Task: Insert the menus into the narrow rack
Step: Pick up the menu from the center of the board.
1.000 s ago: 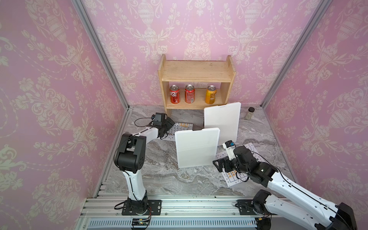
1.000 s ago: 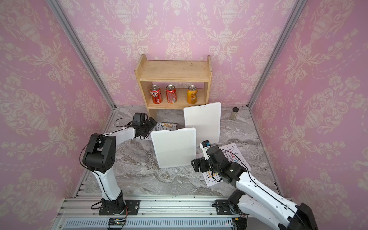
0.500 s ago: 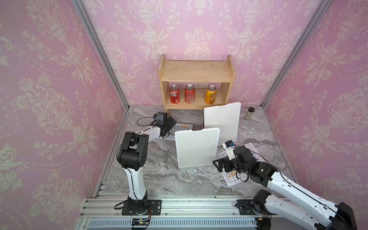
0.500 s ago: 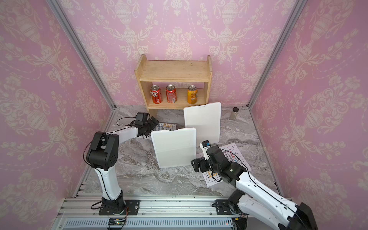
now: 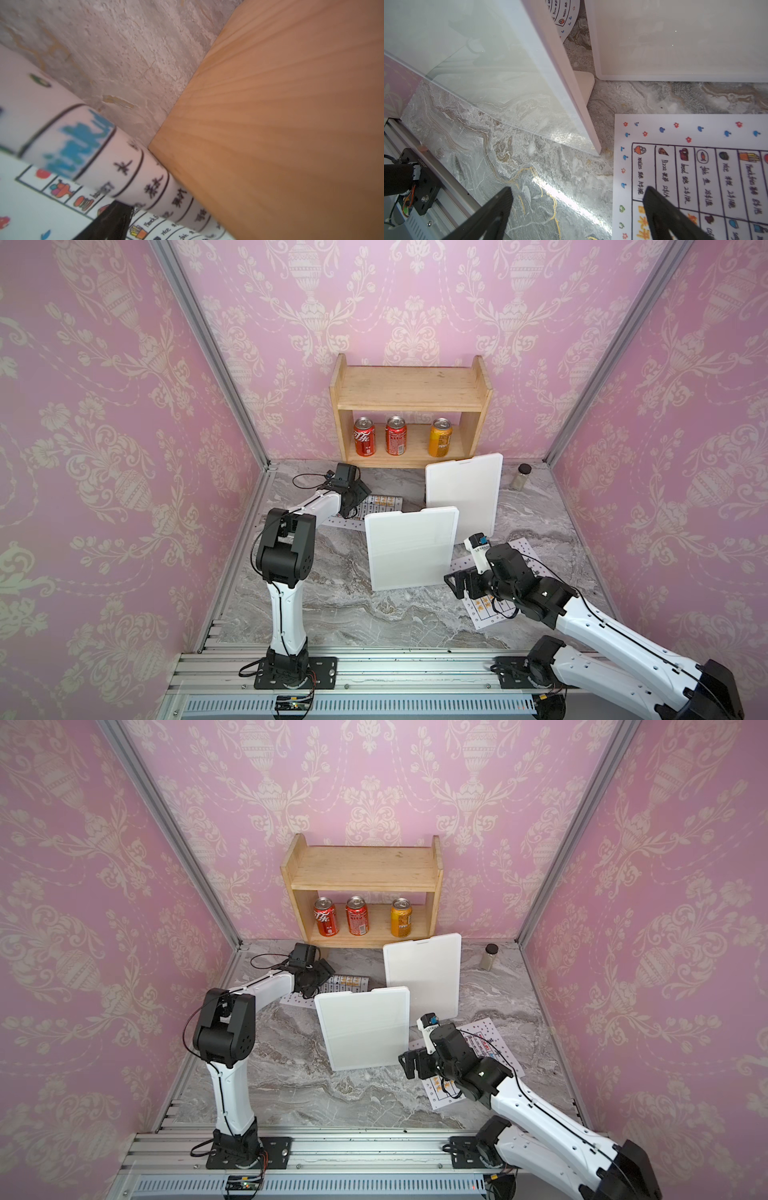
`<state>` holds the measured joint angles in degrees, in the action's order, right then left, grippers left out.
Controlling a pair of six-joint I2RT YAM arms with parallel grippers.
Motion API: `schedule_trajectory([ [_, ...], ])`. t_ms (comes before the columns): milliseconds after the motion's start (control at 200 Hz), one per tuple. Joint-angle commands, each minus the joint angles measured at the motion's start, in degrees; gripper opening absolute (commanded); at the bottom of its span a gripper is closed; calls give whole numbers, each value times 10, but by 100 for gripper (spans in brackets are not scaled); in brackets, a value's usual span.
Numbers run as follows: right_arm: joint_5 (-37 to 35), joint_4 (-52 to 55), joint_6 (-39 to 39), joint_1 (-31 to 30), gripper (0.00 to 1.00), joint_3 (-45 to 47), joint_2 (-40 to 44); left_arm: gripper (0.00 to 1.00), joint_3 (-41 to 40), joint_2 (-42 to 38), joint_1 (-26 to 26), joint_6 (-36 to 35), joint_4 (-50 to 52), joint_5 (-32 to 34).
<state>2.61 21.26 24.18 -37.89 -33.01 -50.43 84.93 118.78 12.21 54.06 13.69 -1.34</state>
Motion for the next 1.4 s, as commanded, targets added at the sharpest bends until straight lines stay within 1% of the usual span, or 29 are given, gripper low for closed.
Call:
schedule_trajectory([
  [0, -3, -9, -4, 4, 100, -4, -3, 80, 23, 18, 6, -26, 50, 25],
  [40, -4, -10, -4, 4, 100, -5, -3, 77, 27, 21, 8, -29, 54, 27],
  [125, -4, -8, -4, 4, 100, -6, -1, 64, 27, 21, 11, -37, 57, 39],
  [225, -5, -7, -3, 4, 100, -5, 1, 57, 24, 14, 15, -43, 60, 50],
  [390, -5, -6, -3, 4, 100, -4, 0, 39, 10, -5, 17, -52, 65, 63],
  [465, -6, -6, -4, 4, 100, -4, 2, 27, 1, -15, 17, -59, 70, 68],
  [505, -6, -6, -4, 4, 100, -5, 4, 23, -3, -22, 17, -63, 73, 70],
  [580, -6, -3, -3, 4, 100, -6, 8, 22, -13, -35, 17, -71, 79, 76],
  [600, -6, -2, -3, 4, 100, -7, 9, 19, -15, -39, 17, -74, 81, 76],
  [635, -5, 2, -3, 4, 100, -9, 12, 15, -18, -51, 17, -78, 88, 77],
  [750, 5, 11, -4, 4, 100, -18, 20, 14, -32, -108, 17, -99, 115, 85],
  [886, 26, 14, -5, 3, 100, -41, 20, 4, -41, -196, 14, -139, 156, 98],
  [971, 50, 16, -13, -3, 100, -69, 14, 5, -49, -253, 8, -163, 177, 94],
  [1056, 55, 29, -27, -21, 100, -106, 6, 8, -53, -308, 2, -192, 205, 103],
  [1151, 46, 62, -57, -54, 100, -170, -9, 11, -68, -374, -8, -236, 197, 78],
  [1291, 64, 108, -91, -87, 100, -275, -36, 11, -60, -445, -19, -262, 188, 39],
  [1351, 92, 120, -103, -89, 100, -321, -54, 11, -49, -458, -20, -264, 177, -4],
  [1381, 108, 125, -108, -89, 100, -337, -64, 11, -43, -461, -20, -263, 168, -36],
  [1396, 117, 126, -112, -90, 100, -361, -69, 10, -41, -463, -20, -261, 163, -49],
])
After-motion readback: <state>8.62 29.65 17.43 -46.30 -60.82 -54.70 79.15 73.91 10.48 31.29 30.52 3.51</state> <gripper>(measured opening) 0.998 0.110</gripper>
